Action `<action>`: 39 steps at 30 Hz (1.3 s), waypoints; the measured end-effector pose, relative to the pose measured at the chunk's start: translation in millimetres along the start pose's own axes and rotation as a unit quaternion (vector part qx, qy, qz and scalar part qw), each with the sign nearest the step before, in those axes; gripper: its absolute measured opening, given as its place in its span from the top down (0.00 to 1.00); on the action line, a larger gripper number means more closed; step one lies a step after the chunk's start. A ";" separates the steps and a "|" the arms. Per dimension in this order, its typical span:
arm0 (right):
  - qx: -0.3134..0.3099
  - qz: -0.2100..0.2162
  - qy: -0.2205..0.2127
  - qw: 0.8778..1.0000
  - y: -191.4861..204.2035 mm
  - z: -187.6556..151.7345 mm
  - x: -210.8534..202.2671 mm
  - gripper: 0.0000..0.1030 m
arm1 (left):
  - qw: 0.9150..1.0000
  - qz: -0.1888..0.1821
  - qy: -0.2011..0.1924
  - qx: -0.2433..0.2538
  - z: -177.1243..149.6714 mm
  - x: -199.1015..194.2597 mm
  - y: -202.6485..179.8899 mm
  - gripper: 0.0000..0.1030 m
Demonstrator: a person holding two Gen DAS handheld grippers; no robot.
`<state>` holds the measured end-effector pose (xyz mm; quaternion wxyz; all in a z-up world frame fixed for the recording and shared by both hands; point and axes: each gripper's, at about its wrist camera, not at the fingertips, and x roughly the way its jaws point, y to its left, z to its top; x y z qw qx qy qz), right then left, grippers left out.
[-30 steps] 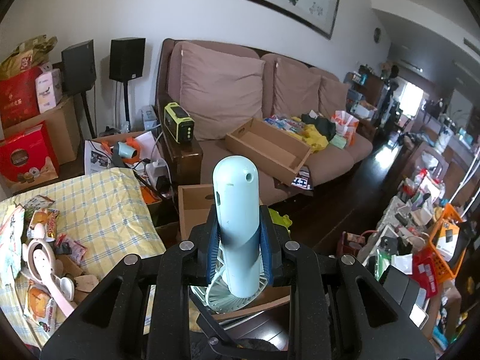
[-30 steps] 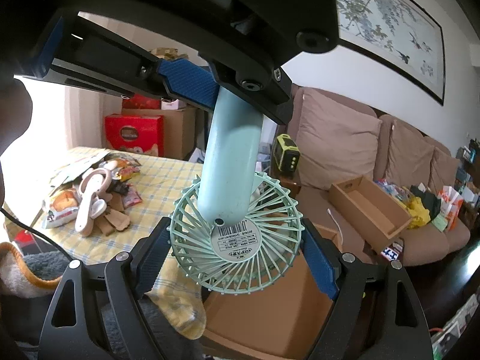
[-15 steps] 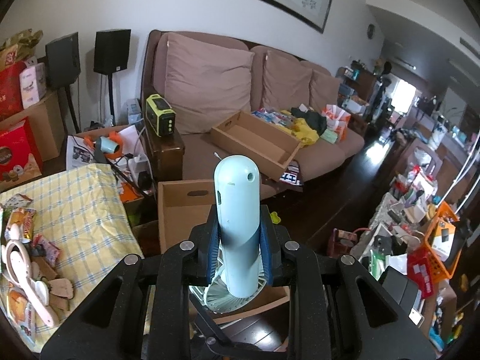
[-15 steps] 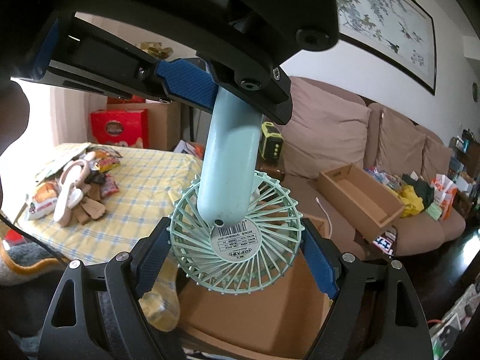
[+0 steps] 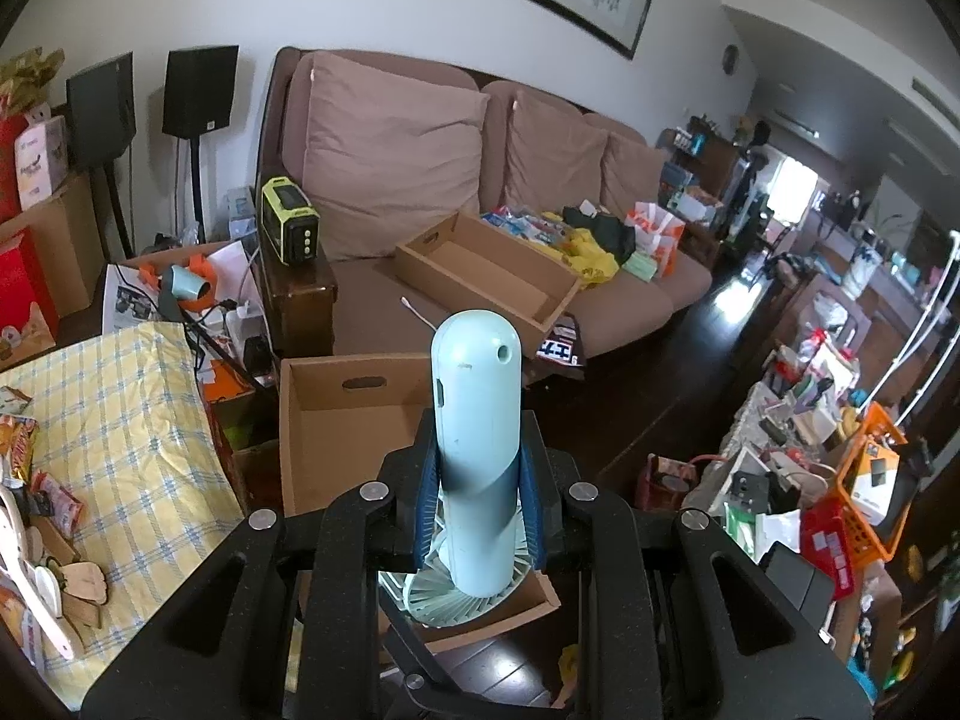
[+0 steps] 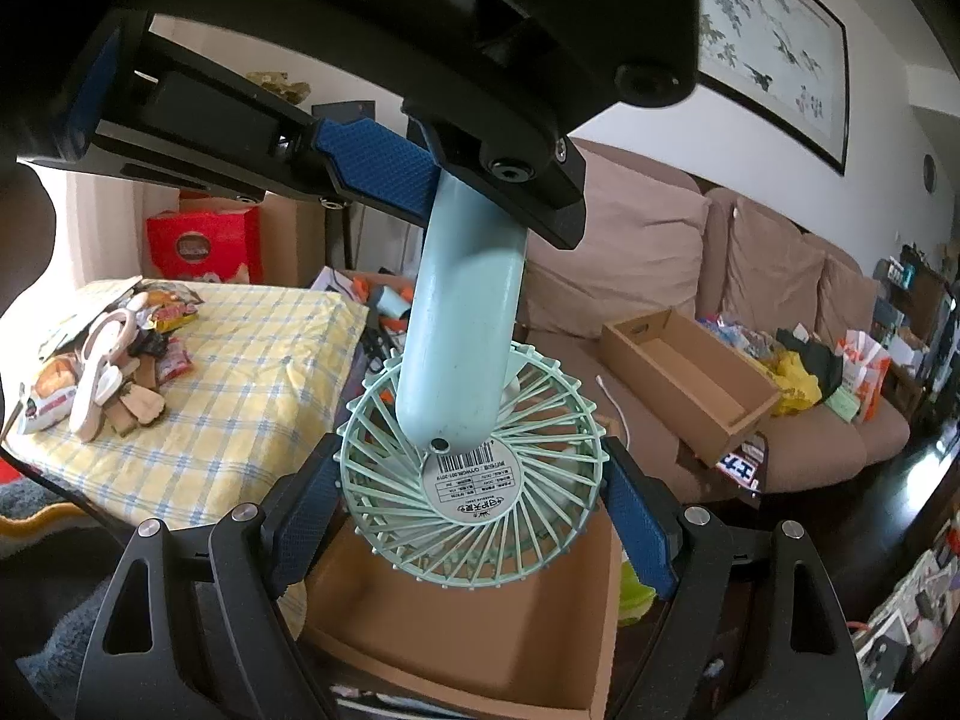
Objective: Organize objects
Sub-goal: 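Carry the held fan with the right gripper over the empty cardboard box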
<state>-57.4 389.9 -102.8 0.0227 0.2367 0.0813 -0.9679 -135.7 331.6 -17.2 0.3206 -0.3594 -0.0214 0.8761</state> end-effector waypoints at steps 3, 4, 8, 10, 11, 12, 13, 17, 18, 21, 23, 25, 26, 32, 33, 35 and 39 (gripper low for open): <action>0.000 -0.001 0.006 1.000 -1.4 -2.0 2.8 0.18 | 1.000 -0.001 0.006 -0.002 -1.1 5.0 2.2 0.79; 0.001 0.000 0.009 1.000 -1.6 -2.8 4.0 0.18 | 1.000 -0.001 0.008 -0.003 -1.4 6.3 2.6 0.79; 0.005 0.003 0.015 1.000 -2.8 -5.3 8.3 0.18 | 1.000 -0.001 0.013 -0.008 -3.9 11.4 4.7 0.79; 0.006 0.004 0.019 1.000 -3.3 -6.6 10.3 0.18 | 1.000 -0.003 0.017 -0.012 -5.2 14.2 7.1 0.79; 0.005 0.004 0.022 1.000 -3.6 -7.2 11.3 0.18 | 1.000 -0.003 0.018 -0.014 -5.3 15.4 7.6 0.79; 0.006 0.003 0.025 1.000 -3.5 -7.7 12.2 0.18 | 1.000 -0.003 0.020 -0.015 -5.9 16.6 7.8 0.79; 0.007 0.004 0.027 1.000 -3.6 -8.1 13.1 0.18 | 1.000 -0.003 0.021 -0.015 -6.1 17.3 7.9 0.79; 0.010 0.008 0.033 0.999 -4.6 -10.3 15.2 0.18 | 0.999 -0.002 0.027 -0.018 -7.0 21.3 8.8 0.79; 0.010 0.008 0.034 0.999 -4.8 -10.8 15.7 0.18 | 0.999 -0.002 0.029 -0.019 -7.1 23.0 8.8 0.79; 0.011 0.009 0.040 0.999 -5.4 -12.7 18.1 0.18 | 0.999 -0.003 0.034 -0.021 -7.8 27.7 9.7 0.79; 0.013 0.009 0.043 0.999 -6.3 -13.9 19.7 0.18 | 0.999 -0.006 0.038 -0.024 -8.2 30.5 10.8 0.79; 0.015 0.009 0.049 0.999 -7.2 -15.3 21.8 0.18 | 0.999 -0.006 0.042 -0.026 -9.4 33.9 12.1 0.79; 0.016 0.009 0.051 0.999 -6.7 -15.5 22.8 0.18 | 0.999 -0.006 0.044 -0.028 -10.2 35.4 12.8 0.79; 0.019 0.014 0.063 0.998 -6.0 -21.2 30.2 0.18 | 0.998 -0.004 0.055 -0.034 -14.2 44.4 16.5 0.79; 0.020 0.015 0.065 0.998 -6.0 -22.1 31.4 0.18 | 0.998 -0.003 0.058 -0.035 -15.2 46.8 17.5 0.79; 0.023 0.018 0.070 0.997 -6.5 -24.6 34.7 0.18 | 0.997 -0.002 0.064 -0.038 -17.0 50.9 18.9 0.79; 0.028 0.025 0.084 0.996 -5.9 -31.1 42.7 0.18 | 0.996 0.000 0.079 -0.048 -22.9 62.2 27.3 0.79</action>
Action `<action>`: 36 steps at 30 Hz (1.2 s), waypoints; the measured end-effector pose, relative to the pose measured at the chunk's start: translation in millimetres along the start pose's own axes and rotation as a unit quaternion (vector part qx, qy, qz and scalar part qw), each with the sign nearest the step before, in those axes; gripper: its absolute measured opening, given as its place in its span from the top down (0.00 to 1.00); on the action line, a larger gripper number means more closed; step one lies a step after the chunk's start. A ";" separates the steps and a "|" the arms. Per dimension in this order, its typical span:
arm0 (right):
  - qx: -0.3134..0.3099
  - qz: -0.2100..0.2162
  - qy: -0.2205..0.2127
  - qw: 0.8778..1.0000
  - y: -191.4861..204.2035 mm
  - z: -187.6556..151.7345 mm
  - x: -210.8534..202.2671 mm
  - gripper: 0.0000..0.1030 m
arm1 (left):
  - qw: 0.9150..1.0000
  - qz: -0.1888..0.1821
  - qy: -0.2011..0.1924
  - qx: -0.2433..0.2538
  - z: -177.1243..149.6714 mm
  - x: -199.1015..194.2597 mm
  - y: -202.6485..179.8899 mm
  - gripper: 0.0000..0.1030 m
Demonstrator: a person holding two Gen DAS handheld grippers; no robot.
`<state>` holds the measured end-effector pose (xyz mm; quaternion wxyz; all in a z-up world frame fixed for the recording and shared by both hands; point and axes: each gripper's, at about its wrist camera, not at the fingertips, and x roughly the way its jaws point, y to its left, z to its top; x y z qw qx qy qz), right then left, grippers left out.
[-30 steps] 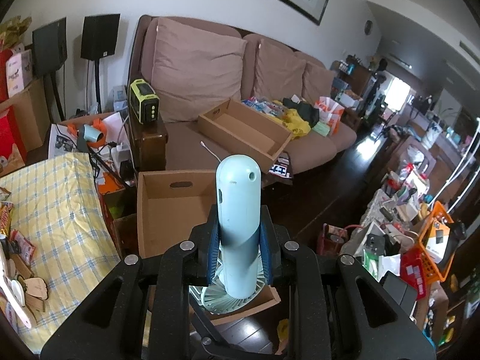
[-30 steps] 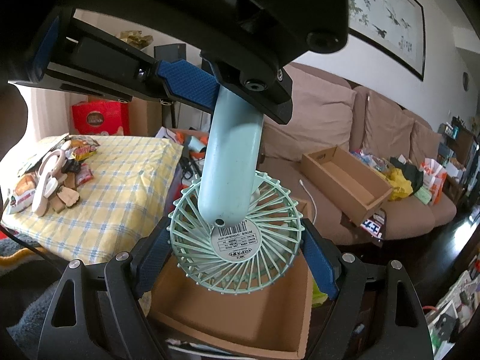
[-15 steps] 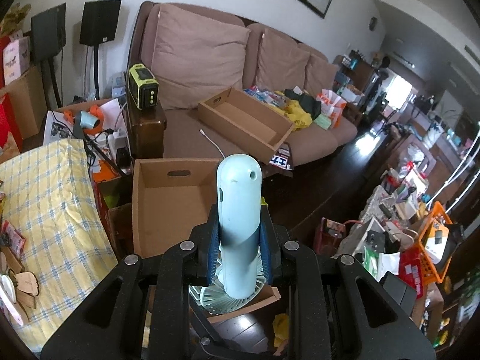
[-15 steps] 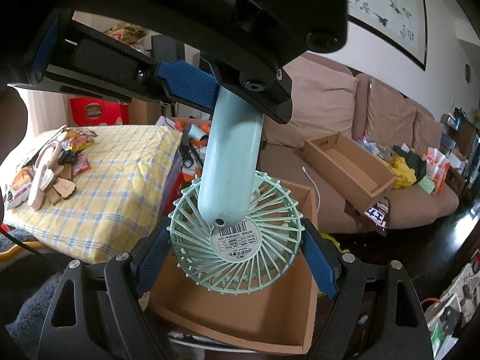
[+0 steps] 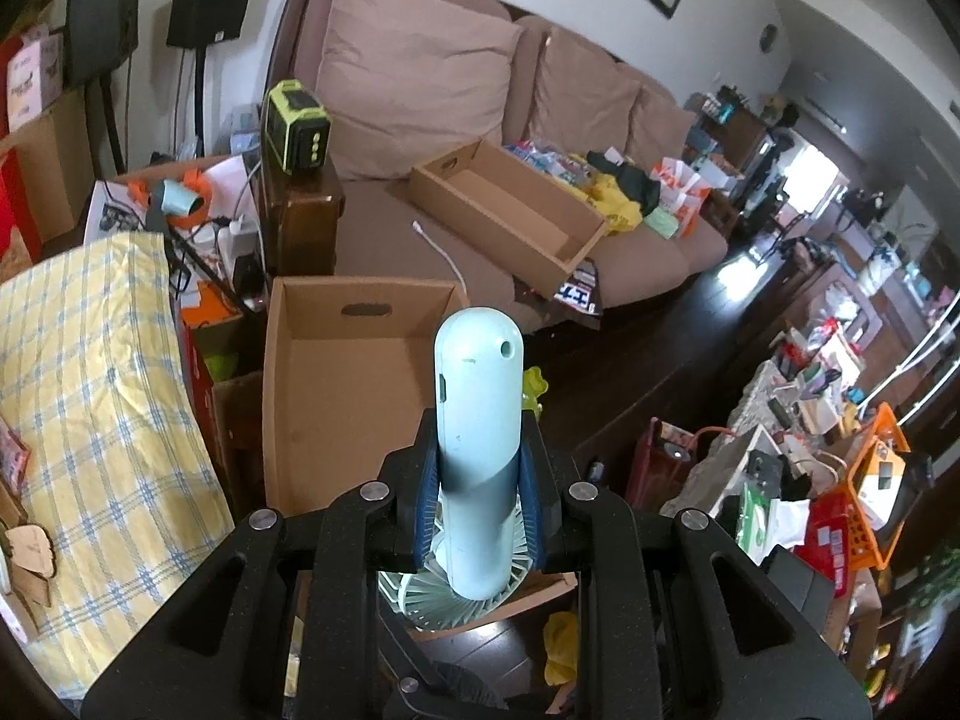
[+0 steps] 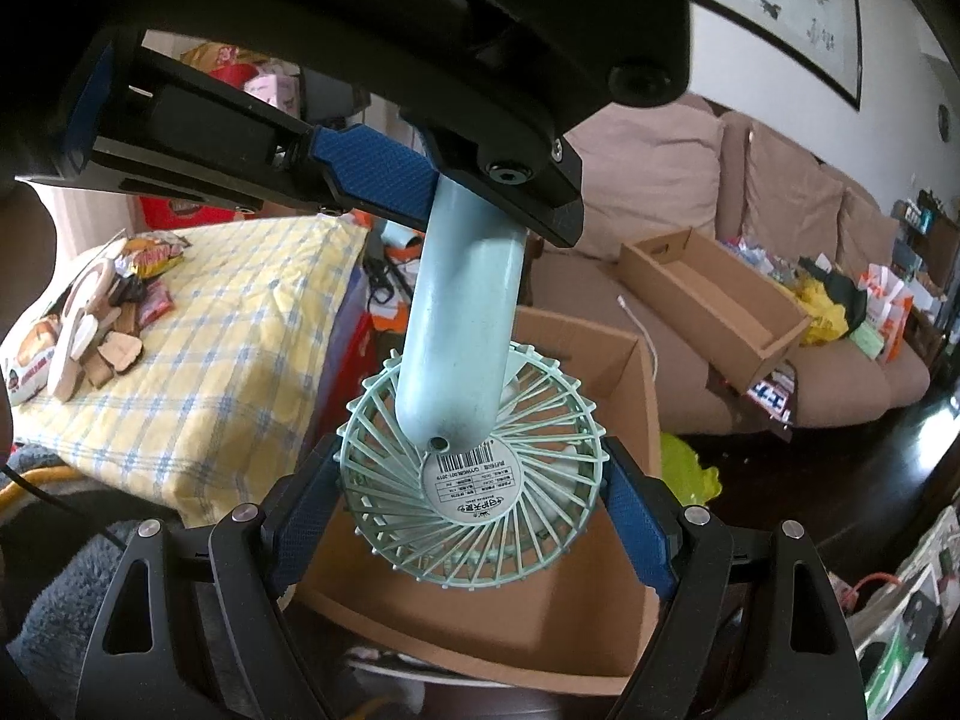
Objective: Organize objects
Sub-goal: 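Carry the held fan with the right gripper over the empty cardboard box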
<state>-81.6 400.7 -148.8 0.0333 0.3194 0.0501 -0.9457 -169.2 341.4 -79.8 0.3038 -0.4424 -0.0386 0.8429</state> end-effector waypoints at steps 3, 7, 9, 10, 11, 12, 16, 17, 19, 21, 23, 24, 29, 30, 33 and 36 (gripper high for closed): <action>0.000 0.004 0.010 1.000 1.3 -4.3 6.6 0.18 | 1.000 -0.006 0.015 -0.017 -0.1 8.8 9.9 0.79; -0.003 0.009 0.024 1.000 5.5 -8.8 14.0 0.18 | 0.999 -0.002 0.031 -0.028 -1.3 17.4 19.4 0.79; 0.000 0.015 0.029 0.999 6.7 -11.4 17.3 0.18 | 0.999 0.002 0.034 -0.027 -3.3 20.1 20.0 0.79; 0.002 0.016 0.031 0.999 7.0 -12.7 19.1 0.18 | 0.999 0.003 0.037 -0.027 -4.6 22.3 20.6 0.79; 0.004 0.017 0.033 0.999 7.1 -13.5 20.5 0.18 | 0.999 0.003 0.038 -0.028 -5.3 24.2 20.9 0.79; 0.005 0.018 0.038 0.999 6.7 -14.9 22.6 0.18 | 0.999 0.003 0.040 -0.029 -6.2 26.2 21.5 0.79; 0.005 0.019 0.053 0.998 4.9 -18.6 28.7 0.18 | 0.998 0.004 0.051 -0.032 -9.0 34.5 21.8 0.79; 0.005 0.019 0.055 0.998 4.7 -19.5 30.1 0.18 | 0.998 0.005 0.053 -0.032 -9.2 35.6 22.3 0.79; 0.006 0.022 0.061 0.998 4.4 -21.3 32.6 0.18 | 0.998 0.005 0.058 -0.035 -9.9 39.1 24.4 0.79; 0.007 0.024 0.067 0.997 4.0 -22.7 35.7 0.18 | 0.997 0.005 0.062 -0.039 -10.3 42.6 26.1 0.79; 0.008 0.026 0.070 0.997 3.6 -24.1 38.3 0.18 | 0.997 0.008 0.066 -0.040 -11.8 45.2 26.4 0.79; 0.008 0.027 0.073 0.997 3.1 -25.2 39.9 0.18 | 0.997 0.012 0.068 -0.037 -13.6 47.0 25.3 0.79; 0.014 0.033 0.086 0.996 1.8 -31.5 46.6 0.18 | 0.996 0.014 0.077 -0.040 -16.3 54.1 24.8 0.79; 0.014 0.032 0.088 0.996 0.9 -32.0 47.3 0.18 | 0.996 0.014 0.078 -0.040 -15.8 55.6 24.4 0.79; 0.017 0.034 0.089 0.995 -1.8 -32.7 49.0 0.18 | 0.996 0.015 0.081 -0.040 -15.1 59.4 23.6 0.79; 0.019 0.037 0.093 0.995 -4.8 -34.7 52.1 0.18 | 0.995 0.016 0.087 -0.043 -15.5 64.9 23.7 0.79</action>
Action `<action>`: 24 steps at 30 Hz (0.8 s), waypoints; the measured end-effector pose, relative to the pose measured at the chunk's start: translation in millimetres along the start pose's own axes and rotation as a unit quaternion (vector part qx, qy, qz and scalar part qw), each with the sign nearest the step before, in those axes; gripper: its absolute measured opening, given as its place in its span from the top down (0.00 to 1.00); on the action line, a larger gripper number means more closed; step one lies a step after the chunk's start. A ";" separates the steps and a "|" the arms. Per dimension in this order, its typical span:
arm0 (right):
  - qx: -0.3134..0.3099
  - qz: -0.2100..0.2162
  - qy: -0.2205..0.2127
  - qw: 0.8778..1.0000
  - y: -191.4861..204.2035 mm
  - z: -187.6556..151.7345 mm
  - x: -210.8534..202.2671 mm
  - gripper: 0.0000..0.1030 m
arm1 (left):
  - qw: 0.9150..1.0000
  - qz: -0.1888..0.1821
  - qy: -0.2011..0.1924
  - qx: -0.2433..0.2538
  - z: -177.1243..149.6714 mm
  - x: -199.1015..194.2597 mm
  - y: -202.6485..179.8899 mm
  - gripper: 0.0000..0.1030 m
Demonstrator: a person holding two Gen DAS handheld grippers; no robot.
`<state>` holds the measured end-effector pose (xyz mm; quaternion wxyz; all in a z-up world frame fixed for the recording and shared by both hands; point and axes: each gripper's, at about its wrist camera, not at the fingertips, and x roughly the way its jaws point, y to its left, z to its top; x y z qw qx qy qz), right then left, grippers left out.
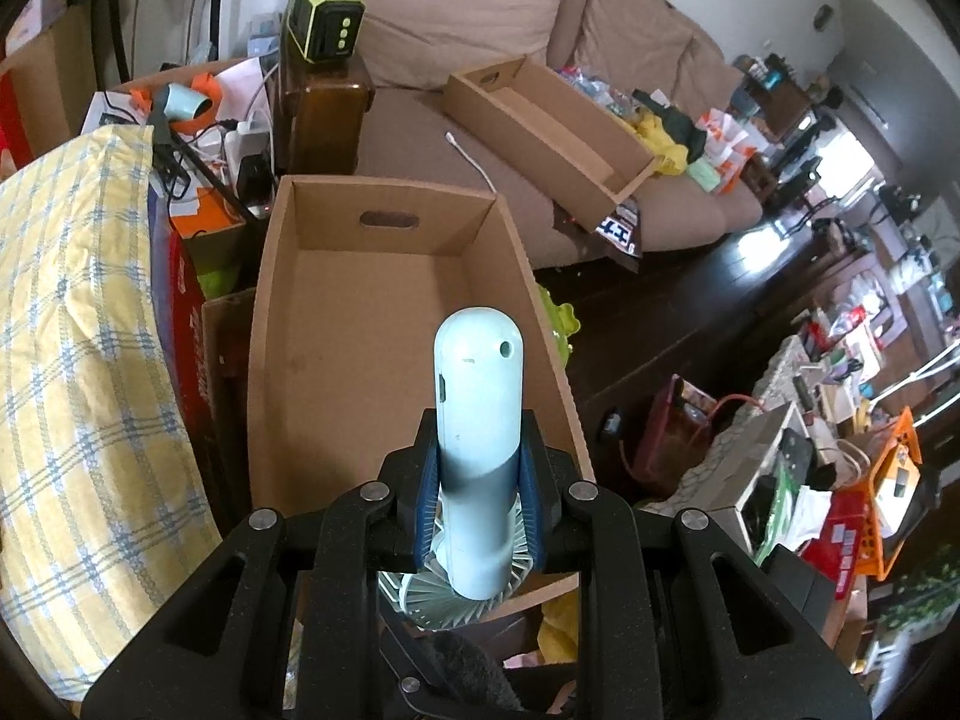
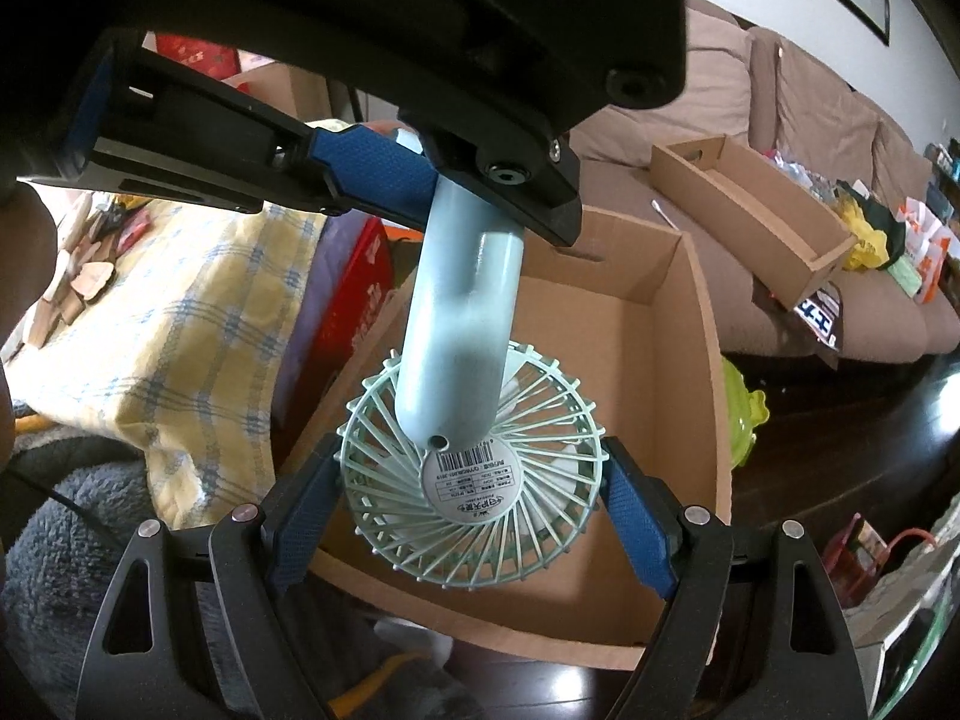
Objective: Organize objects
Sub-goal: 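Carry the held fan with the right gripper over the empty cardboard box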
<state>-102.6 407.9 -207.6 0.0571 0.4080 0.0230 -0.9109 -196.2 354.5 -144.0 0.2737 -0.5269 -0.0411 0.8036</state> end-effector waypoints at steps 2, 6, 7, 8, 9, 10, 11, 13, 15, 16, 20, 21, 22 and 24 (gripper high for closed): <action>0.000 0.001 0.005 1.000 -2.8 -0.8 3.0 0.18 | 1.000 0.000 0.005 -0.002 0.4 4.9 -0.8 0.79; 0.006 0.001 0.015 1.000 -8.8 -4.0 7.4 0.18 | 1.000 -0.002 0.014 -0.001 2.7 13.7 -4.4 0.79; 0.008 0.001 0.015 1.000 -10.0 -4.2 7.9 0.18 | 1.000 -0.002 0.016 -0.001 3.9 14.7 -4.6 0.79; 0.010 0.001 0.014 1.000 -11.4 -4.4 8.0 0.18 | 1.000 -0.003 0.018 -0.003 5.4 15.8 -4.5 0.79; 0.011 0.002 0.013 1.000 -12.3 -4.5 7.8 0.18 | 1.000 -0.004 0.022 -0.008 6.8 17.1 -3.5 0.79; 0.013 0.004 0.013 1.000 -13.1 -4.5 7.9 0.18 | 1.000 -0.004 0.023 -0.011 7.4 18.0 -3.0 0.79; 0.015 0.007 0.012 1.000 -14.2 -4.8 7.8 0.18 | 1.000 -0.002 0.024 -0.011 7.1 18.8 -3.2 0.79; 0.017 0.010 0.014 1.000 -15.0 -5.4 8.7 0.18 | 1.000 0.004 0.026 -0.001 4.8 21.7 -6.6 0.79; 0.016 0.008 0.020 1.000 -16.1 -6.6 11.7 0.18 | 1.000 0.005 0.028 0.003 2.9 24.8 -8.7 0.79; 0.017 0.008 0.023 1.000 -17.4 -6.9 13.3 0.18 | 1.000 0.005 0.030 0.002 2.4 27.1 -9.2 0.79; 0.018 0.007 0.031 0.999 -23.2 -9.7 19.0 0.18 | 0.999 0.006 0.036 0.001 2.0 34.0 -11.8 0.79; 0.021 0.008 0.032 0.999 -25.2 -10.5 20.2 0.18 | 0.999 0.006 0.036 0.001 1.9 34.9 -12.7 0.79; 0.022 0.008 0.033 0.999 -24.7 -11.2 19.7 0.18 | 0.999 0.007 0.037 0.001 1.8 35.9 -13.4 0.79; 0.025 0.009 0.034 0.999 -27.4 -12.3 21.4 0.18 | 0.999 0.007 0.038 0.002 2.1 37.7 -14.0 0.79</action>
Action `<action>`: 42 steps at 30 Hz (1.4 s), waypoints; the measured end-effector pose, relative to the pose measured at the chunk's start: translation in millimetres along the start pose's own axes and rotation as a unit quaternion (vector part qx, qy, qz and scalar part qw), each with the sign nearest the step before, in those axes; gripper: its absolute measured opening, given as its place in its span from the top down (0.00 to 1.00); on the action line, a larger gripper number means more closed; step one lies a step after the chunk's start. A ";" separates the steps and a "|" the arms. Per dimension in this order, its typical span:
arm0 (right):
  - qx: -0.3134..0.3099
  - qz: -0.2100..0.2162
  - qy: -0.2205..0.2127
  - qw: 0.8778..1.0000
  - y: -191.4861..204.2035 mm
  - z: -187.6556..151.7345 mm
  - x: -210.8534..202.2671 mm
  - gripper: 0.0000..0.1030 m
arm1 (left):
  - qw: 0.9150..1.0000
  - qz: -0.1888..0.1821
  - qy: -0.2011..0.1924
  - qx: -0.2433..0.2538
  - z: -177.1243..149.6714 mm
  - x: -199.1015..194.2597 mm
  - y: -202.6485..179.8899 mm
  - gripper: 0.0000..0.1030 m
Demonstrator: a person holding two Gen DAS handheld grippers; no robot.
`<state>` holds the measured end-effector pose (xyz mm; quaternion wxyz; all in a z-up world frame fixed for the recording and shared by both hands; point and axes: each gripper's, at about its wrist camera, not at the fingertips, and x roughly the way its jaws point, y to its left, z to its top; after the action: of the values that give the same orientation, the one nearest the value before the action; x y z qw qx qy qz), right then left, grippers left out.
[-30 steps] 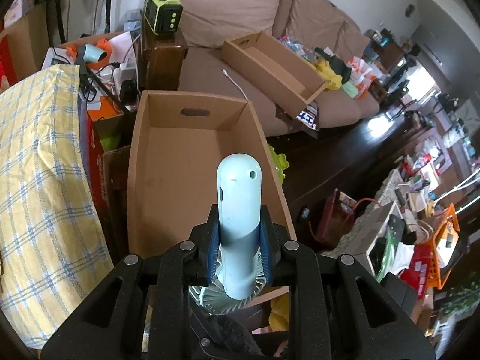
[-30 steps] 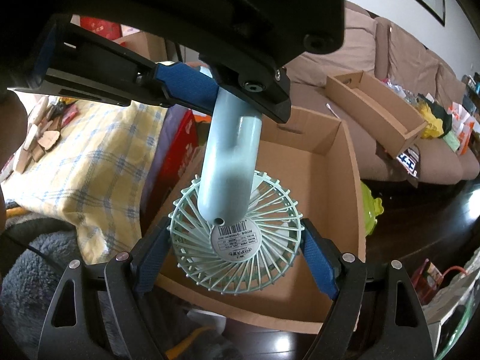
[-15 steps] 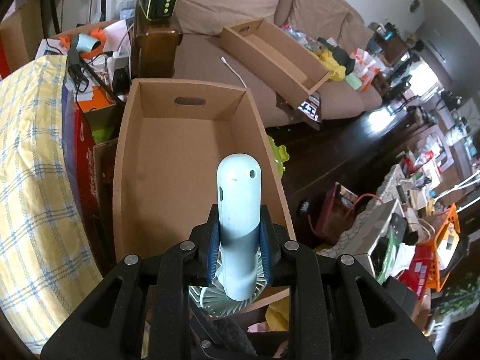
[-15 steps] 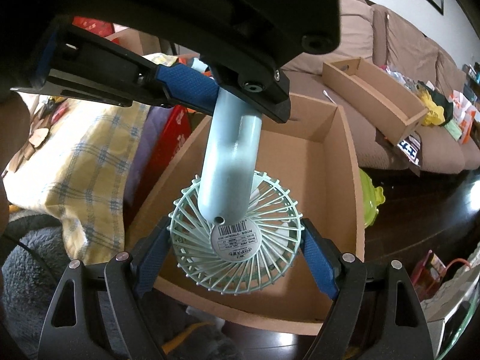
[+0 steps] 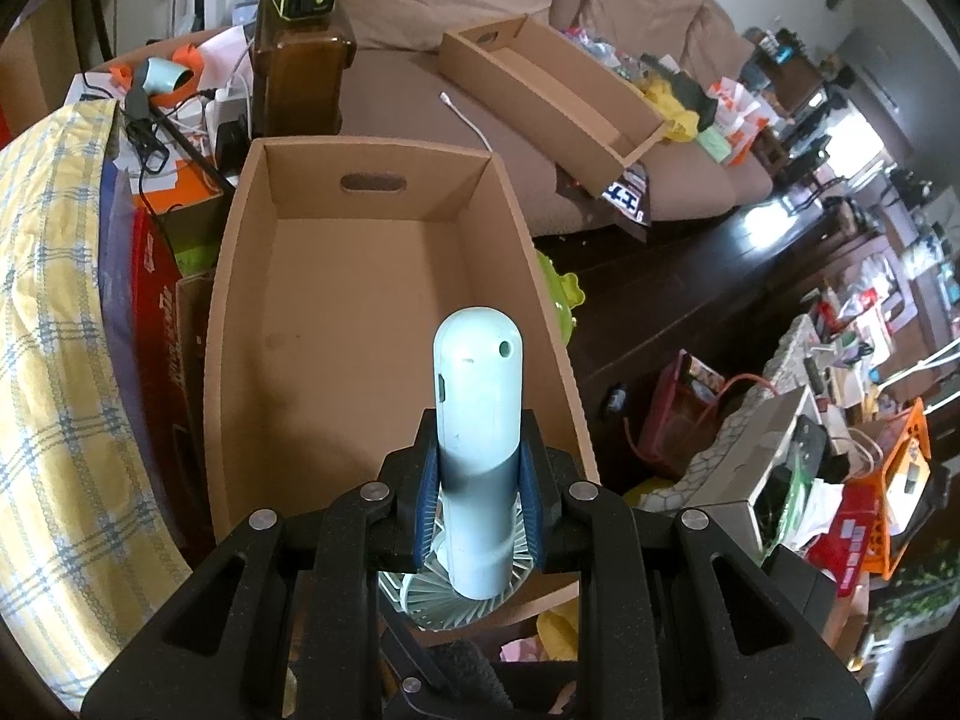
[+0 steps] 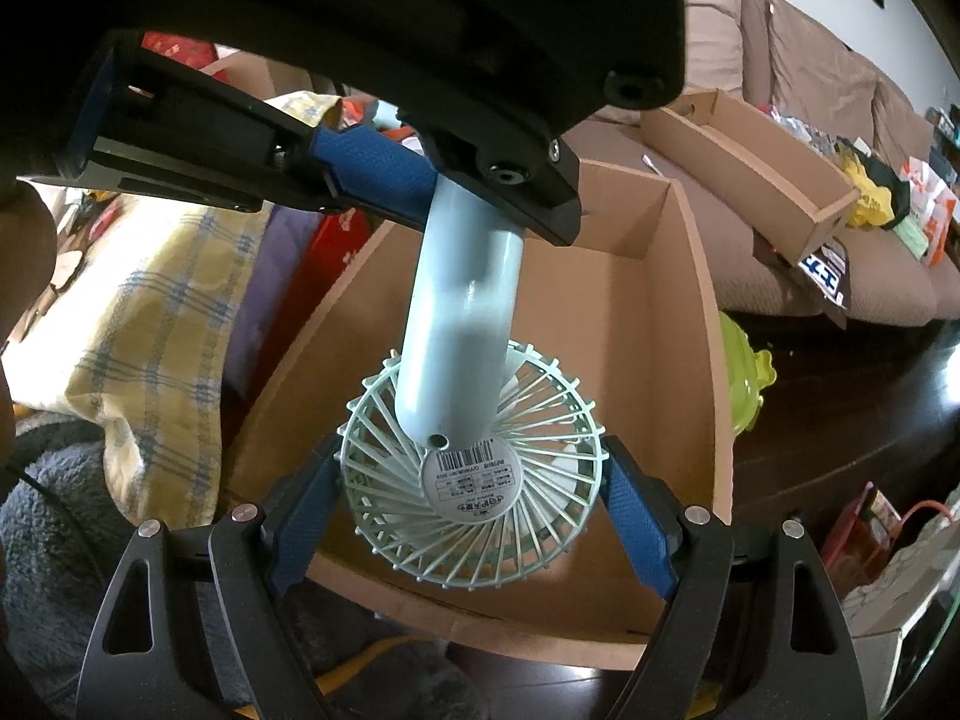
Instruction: Organize objects
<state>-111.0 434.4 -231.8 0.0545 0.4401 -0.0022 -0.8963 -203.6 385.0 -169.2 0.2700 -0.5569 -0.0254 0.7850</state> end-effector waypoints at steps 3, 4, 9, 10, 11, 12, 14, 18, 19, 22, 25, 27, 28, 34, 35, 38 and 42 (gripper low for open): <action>0.004 0.001 0.002 1.000 -1.7 -1.4 0.7 0.18 | 1.000 0.001 0.003 0.000 0.3 3.6 -0.8 0.79; 0.004 0.001 0.002 1.000 -1.7 -1.4 0.7 0.18 | 1.000 0.000 0.004 -0.001 0.5 4.9 -0.9 0.79; 0.006 0.000 0.007 1.000 -6.3 -2.3 4.3 0.18 | 1.000 -0.010 0.017 -0.002 4.2 11.8 -0.5 0.79; 0.008 0.001 0.007 1.000 -6.9 -2.5 3.9 0.18 | 1.000 -0.010 0.018 -0.001 4.9 12.1 -1.2 0.79; 0.009 0.003 0.006 1.000 -6.8 -2.8 3.3 0.18 | 1.000 -0.010 0.019 -0.001 5.9 12.3 -1.6 0.79; 0.011 0.005 0.005 1.000 -7.9 -3.1 2.7 0.18 | 1.000 -0.011 0.019 -0.001 6.9 12.8 -2.5 0.79; 0.013 0.004 0.003 1.000 -8.0 -2.9 1.7 0.18 | 1.000 -0.008 0.019 0.001 7.5 14.2 -4.1 0.79; 0.021 0.006 0.008 1.000 -11.9 -3.4 4.7 0.18 | 1.000 -0.005 0.025 0.006 7.6 21.4 -7.2 0.79; 0.021 0.005 0.011 1.000 -12.8 -3.9 5.7 0.18 | 1.000 -0.005 0.026 0.007 7.6 22.5 -7.5 0.79; 0.023 0.003 0.015 1.000 -14.5 -4.5 7.4 0.18 | 1.000 -0.004 0.025 0.008 8.0 23.8 -9.6 0.79; 0.027 0.002 0.015 1.000 -17.4 -3.8 8.5 0.18 | 1.000 -0.005 0.025 0.009 8.5 25.2 -11.4 0.79; 0.027 0.001 0.015 1.000 -20.1 -3.5 10.2 0.18 | 1.000 -0.006 0.027 0.009 8.9 27.0 -11.6 0.79; 0.026 -0.001 0.016 1.000 -21.0 -3.6 10.8 0.18 | 1.000 -0.007 0.027 0.009 9.0 28.0 -11.6 0.79; 0.020 -0.014 0.025 0.999 -24.7 -6.0 15.1 0.18 | 0.999 -0.010 0.039 0.016 12.1 39.1 -15.9 0.78; 0.021 -0.014 0.026 0.999 -25.9 -6.4 15.4 0.18 | 0.999 -0.010 0.039 0.019 12.1 40.5 -18.0 0.78; 0.028 -0.017 0.027 0.999 -31.9 -7.5 16.2 0.18 | 0.999 -0.013 0.043 0.026 13.2 43.8 -24.0 0.78; 0.037 -0.020 0.029 0.999 -38.4 -7.8 16.6 0.18 | 0.998 -0.018 0.047 0.022 13.6 48.7 -24.5 0.78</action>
<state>-118.5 471.3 -251.7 0.0198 0.4676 -0.0251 -0.8834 -217.4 431.4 -197.6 0.2970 -0.5866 -0.0053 0.7534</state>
